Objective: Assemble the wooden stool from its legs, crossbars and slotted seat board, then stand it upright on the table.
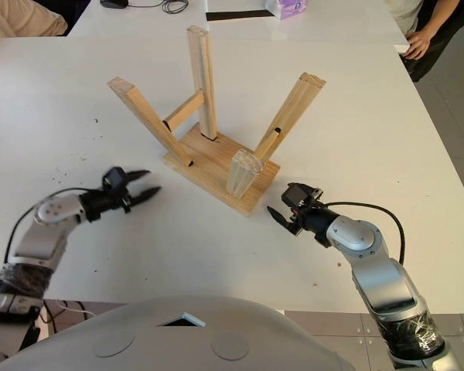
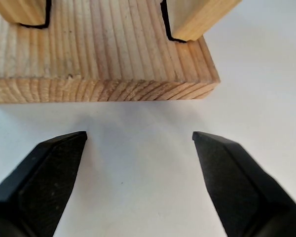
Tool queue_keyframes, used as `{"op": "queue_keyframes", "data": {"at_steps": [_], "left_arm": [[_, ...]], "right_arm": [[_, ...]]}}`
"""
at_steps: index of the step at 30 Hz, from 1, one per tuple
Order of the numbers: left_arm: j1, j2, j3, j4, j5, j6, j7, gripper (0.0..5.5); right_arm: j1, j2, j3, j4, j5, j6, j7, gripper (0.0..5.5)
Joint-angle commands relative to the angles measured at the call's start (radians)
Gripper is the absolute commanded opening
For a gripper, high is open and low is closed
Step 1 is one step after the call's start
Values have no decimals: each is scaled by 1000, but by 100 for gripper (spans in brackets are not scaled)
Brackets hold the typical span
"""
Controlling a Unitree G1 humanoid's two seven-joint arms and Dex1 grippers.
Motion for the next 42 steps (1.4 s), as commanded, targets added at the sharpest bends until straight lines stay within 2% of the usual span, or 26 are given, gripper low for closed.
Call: {"op": "queue_keyframes", "data": {"at_steps": [1, 6, 10, 13, 17, 21, 25, 33, 37, 42], "left_arm": [[-204, -31, -1, 215, 120, -55, 137, 239], [-312, -107, -83, 401, 245, -191, 197, 239], [-285, -131, -159, 443, 289, -267, 127, 239], [-191, -90, -185, 355, 260, -274, 26, 239], [13, -13, -199, 64, 159, -177, -104, 239], [142, 13, -194, -194, 64, -35, -92, 239], [235, 40, -149, -429, -48, 132, -57, 239], [428, 100, 1, -795, -223, 397, -23, 239], [492, 115, 92, -960, -382, 554, -8, 239], [496, 189, 260, -1066, -609, 723, -44, 239]], "right_arm": [[3, -3, 14, 48, -29, 15, -9, 400], [-17, -7, 30, 70, -31, 4, 1, 400], [-30, 8, 59, 54, -32, 15, -3, 400], [-24, 21, 78, 31, -32, 27, -11, 400], [10, 42, 94, -12, -19, 46, -26, 400], [26, 63, 91, -57, 8, 68, -21, 400], [49, 43, 38, -144, 47, 105, 9, 400], [121, -31, -224, -414, 262, 263, 144, 400], [105, -59, -338, -473, 378, 339, 201, 400], [92, -101, -403, -494, 447, 383, 235, 400]]}}
